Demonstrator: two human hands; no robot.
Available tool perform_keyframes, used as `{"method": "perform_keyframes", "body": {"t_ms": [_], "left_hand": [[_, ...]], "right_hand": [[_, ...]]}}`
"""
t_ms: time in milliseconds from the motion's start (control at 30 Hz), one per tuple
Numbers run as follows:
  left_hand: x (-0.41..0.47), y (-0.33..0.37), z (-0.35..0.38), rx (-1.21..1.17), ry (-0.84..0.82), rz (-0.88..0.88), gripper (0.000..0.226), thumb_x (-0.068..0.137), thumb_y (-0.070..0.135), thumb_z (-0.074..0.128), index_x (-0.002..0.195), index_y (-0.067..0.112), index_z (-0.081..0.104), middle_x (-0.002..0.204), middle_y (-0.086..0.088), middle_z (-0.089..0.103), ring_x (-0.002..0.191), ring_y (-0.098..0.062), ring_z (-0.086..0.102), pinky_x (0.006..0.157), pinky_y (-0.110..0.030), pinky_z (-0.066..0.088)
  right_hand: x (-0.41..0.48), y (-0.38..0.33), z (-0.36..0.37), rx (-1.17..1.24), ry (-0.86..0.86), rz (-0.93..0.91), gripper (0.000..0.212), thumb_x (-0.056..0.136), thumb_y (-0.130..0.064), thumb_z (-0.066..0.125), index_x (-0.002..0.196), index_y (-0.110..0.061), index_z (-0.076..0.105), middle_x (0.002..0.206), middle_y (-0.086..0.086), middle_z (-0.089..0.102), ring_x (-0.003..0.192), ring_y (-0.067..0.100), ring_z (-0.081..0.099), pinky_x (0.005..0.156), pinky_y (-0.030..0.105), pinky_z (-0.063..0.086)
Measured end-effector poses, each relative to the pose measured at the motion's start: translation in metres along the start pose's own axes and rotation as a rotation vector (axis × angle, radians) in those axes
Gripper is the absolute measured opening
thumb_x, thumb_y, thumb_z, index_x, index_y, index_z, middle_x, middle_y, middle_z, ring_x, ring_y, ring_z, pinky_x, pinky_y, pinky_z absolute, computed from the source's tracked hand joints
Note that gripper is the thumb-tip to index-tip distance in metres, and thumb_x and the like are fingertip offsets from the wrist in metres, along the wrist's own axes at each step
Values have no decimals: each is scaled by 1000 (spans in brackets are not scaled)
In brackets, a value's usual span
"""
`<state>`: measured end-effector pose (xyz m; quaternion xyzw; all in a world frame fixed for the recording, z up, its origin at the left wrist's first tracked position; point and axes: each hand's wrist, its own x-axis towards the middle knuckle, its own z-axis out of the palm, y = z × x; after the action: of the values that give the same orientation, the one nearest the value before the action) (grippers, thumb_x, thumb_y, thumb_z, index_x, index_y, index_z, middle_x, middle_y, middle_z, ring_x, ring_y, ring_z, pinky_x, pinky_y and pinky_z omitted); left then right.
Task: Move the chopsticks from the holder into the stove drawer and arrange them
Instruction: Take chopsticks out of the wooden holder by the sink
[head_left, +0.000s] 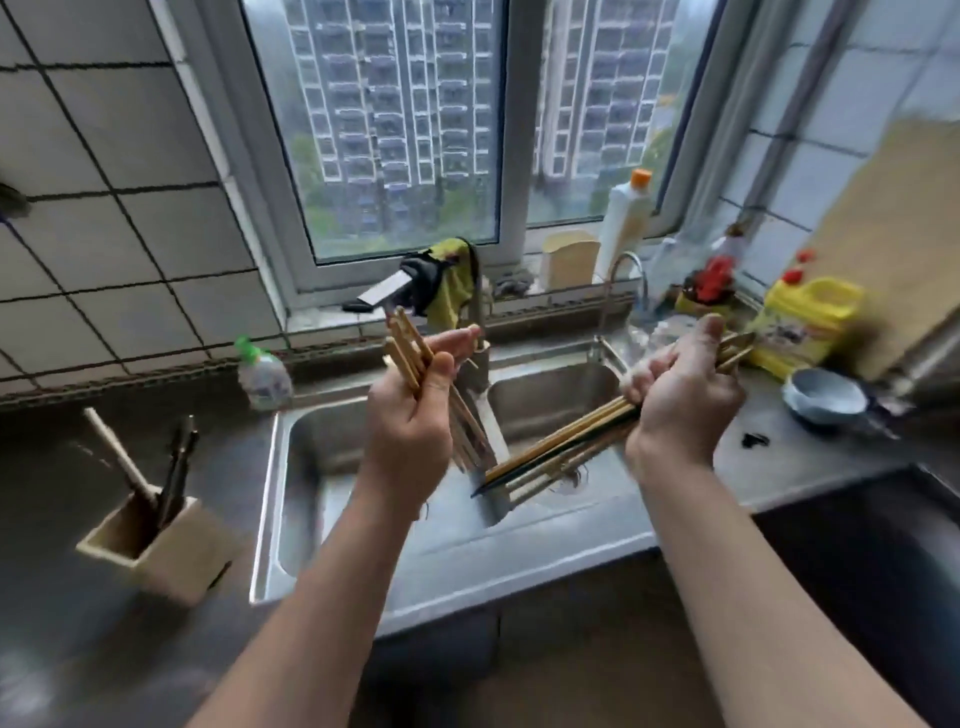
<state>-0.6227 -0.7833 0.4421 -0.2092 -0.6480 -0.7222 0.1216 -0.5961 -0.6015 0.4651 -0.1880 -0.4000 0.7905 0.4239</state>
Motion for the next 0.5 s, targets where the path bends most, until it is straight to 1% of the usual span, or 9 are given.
{"method": "perform_keyframes", "body": {"t_ms": [33, 100, 133, 200, 233, 300, 400, 467, 500], "left_hand": [[-12, -4, 22, -8, -40, -28, 24, 101, 1, 44, 115, 4, 64, 110, -2, 71, 105, -16, 69, 92, -24, 51], [-37, -10, 65, -17, -123, -78, 23, 100, 8, 47, 112, 12, 67, 105, 2, 74, 92, -21, 69, 86, -26, 53], [-49, -14, 86, -22, -163, -99, 24, 99, 11, 48, 110, 17, 68, 104, 2, 74, 93, -21, 69, 87, -28, 53], [-74, -18, 129, -30, -249, -130, 26, 100, 9, 47, 107, 23, 67, 104, 4, 72, 101, -8, 68, 91, -22, 51], [-85, -19, 150, -39, -300, -150, 28, 101, 6, 46, 107, 23, 67, 106, 3, 71, 102, -4, 67, 92, -20, 50], [-108, -22, 191, -72, -422, -196, 27, 102, 6, 43, 109, 20, 66, 109, 2, 71, 106, -5, 67, 96, -23, 50], [-137, -32, 249, -76, -574, -243, 26, 99, 20, 45, 110, 22, 68, 112, 2, 72, 110, -9, 66, 99, -30, 50], [-157, -36, 286, -77, -666, -264, 25, 102, 20, 47, 112, 22, 70, 113, 4, 72, 111, -9, 66, 99, -33, 50], [-167, -35, 304, -80, -718, -275, 26, 103, 18, 47, 113, 21, 70, 114, 6, 72, 112, -7, 65, 99, -32, 49]], "right_hand": [[5, -10, -25, -32, 39, -6, 53, 100, -35, 48, 50, -21, 35, 41, -6, 31, 36, 13, 31, 40, 23, 28], [14, -30, -76, -100, 125, -24, 50, 98, -40, 48, 55, -19, 35, 44, -3, 31, 39, 14, 32, 40, 23, 30], [19, -40, -101, -128, 168, -40, 49, 98, -42, 48, 56, -18, 35, 45, -2, 31, 39, 15, 32, 40, 23, 30], [27, -62, -149, -173, 263, -80, 50, 98, -41, 48, 56, -17, 34, 44, -1, 31, 38, 16, 31, 40, 22, 29], [30, -74, -172, -194, 315, -98, 51, 98, -40, 48, 55, -16, 33, 42, -1, 32, 37, 16, 31, 40, 22, 28], [34, -98, -215, -220, 433, -122, 51, 98, -38, 47, 55, -15, 33, 40, 1, 33, 34, 16, 31, 39, 22, 28], [37, -134, -277, -216, 618, -149, 53, 98, -37, 49, 54, -15, 31, 35, -3, 34, 30, 13, 31, 39, 22, 29], [36, -155, -317, -222, 711, -170, 56, 98, -37, 48, 50, -15, 33, 33, -6, 35, 29, 12, 32, 39, 21, 30], [34, -165, -336, -215, 754, -189, 55, 99, -36, 48, 50, -15, 33, 33, -6, 34, 29, 12, 32, 38, 20, 30]]}}
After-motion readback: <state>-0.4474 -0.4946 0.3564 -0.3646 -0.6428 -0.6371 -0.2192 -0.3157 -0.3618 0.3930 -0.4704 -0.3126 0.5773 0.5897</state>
